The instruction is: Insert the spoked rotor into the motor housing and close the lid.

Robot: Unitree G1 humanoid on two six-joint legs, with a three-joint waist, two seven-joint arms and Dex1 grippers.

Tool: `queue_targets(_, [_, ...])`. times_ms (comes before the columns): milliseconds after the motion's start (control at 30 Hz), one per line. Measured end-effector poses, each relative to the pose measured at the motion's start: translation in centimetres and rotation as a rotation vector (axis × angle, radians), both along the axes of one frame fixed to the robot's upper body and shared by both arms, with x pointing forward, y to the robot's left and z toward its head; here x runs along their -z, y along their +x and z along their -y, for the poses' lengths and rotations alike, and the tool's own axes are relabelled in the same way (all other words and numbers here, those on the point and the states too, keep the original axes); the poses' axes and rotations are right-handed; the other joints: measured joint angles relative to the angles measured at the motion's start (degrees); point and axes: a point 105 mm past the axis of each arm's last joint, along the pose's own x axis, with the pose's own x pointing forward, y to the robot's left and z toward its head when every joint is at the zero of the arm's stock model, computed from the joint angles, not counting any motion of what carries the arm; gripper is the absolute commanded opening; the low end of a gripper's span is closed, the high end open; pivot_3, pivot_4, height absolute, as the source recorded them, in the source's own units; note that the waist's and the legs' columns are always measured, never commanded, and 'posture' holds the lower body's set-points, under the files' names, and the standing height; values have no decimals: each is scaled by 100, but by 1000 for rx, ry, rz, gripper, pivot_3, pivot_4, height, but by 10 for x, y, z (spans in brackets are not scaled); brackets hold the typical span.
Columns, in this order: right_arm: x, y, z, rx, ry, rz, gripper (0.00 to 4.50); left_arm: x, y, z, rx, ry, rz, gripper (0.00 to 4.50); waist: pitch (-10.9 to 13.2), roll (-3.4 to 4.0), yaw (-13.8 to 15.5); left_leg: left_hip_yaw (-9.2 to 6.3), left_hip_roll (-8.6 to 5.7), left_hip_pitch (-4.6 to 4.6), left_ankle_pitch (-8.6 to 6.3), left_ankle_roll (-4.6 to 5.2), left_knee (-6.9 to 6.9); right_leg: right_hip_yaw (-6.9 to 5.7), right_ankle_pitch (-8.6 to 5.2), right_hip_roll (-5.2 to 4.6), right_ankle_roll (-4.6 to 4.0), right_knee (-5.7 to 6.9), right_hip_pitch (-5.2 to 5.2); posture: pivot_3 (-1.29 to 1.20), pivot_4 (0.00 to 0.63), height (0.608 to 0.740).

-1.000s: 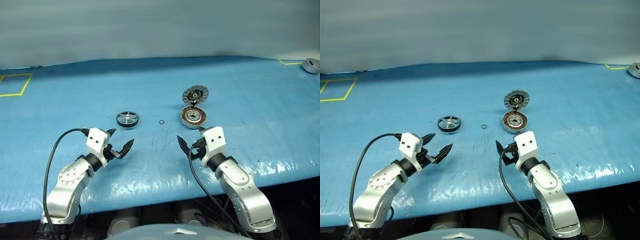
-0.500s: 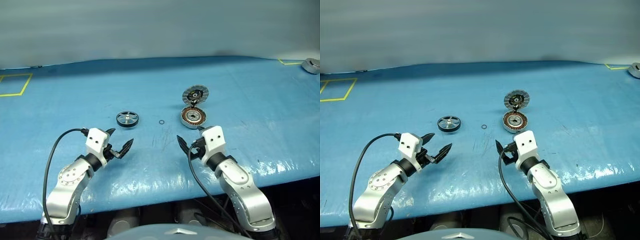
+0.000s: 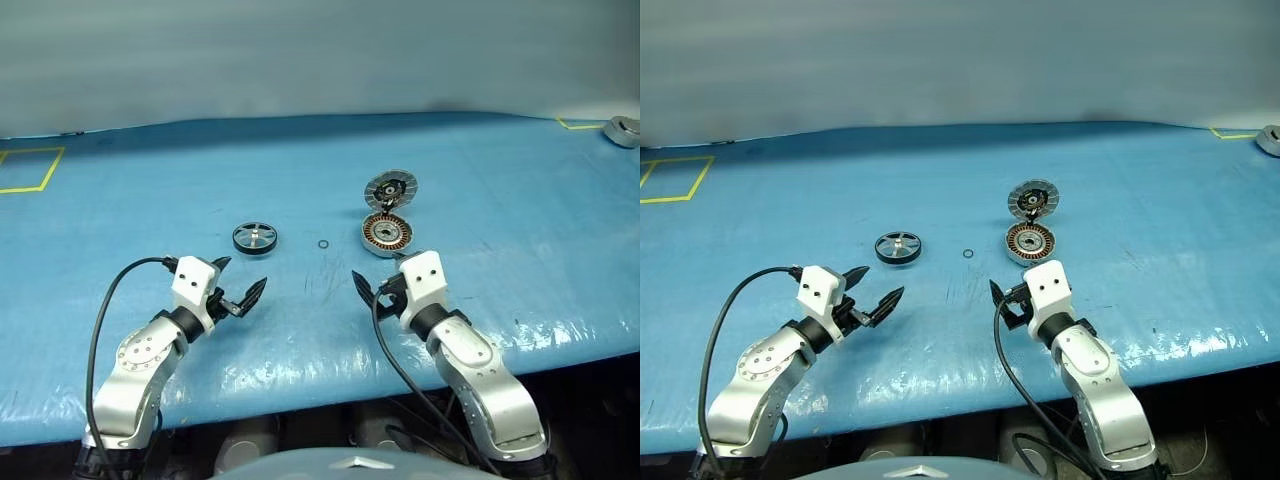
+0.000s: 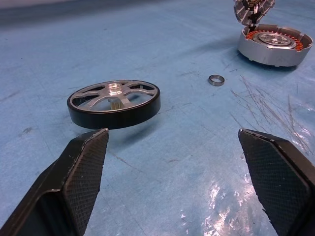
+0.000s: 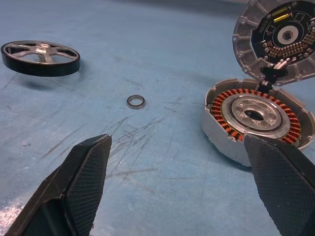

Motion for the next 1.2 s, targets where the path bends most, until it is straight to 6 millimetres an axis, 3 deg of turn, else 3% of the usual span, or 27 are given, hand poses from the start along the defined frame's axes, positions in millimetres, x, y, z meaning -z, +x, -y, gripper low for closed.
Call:
queue_targets(167, [2, 6, 2, 39, -15, -34, 4500, 3, 0, 0, -1, 5, -4, 4473, 0, 0, -2, 0, 0, 0, 0, 0, -1, 1, 1, 0, 0, 0, -2, 0, 150, 740])
queue_targets(433, [5, 40, 1, 9, -190, -153, 4500, 2, -2, 8, 32, 13, 55, 4473, 5, 5, -2, 6, -3, -1, 1, 2, -1, 2, 15, -1, -23, 0, -2, 0, 150, 740])
queue_targets(633, [-5, 70, 1, -25, -320, -173, 4500, -1, -10, 26, 146, 25, 131, 4473, 7, 8, -10, 6, -4, -2, 0, 4, -8, -1, 19, -2, -30, -2, -5, 0, 150, 740])
queue_targets(933, [7, 77, 9, -56, -377, -302, 4500, 7, -20, 33, 207, 11, 115, 4473, 9, 10, -12, 8, -5, -9, -5, 12, -5, 0, 19, -4, -28, -7, -8, 0, 150, 740])
queue_targets(1067, [3, 76, 5, -86, -361, -378, 4500, 12, -22, 35, 202, -4, 101, 4473, 9, 11, -12, 3, -4, -9, -5, 11, -2, -4, 19, -3, -28, -5, -5, 0, 150, 740])
queue_targets(1200, [-2, 76, 2, -100, -326, -439, 3653, 20, -22, 33, 195, -4, 87, 4500, 9, 11, -9, 1, -5, -8, -5, 12, -3, -6, 19, -4, -28, -6, -4, 0, 150, 740])
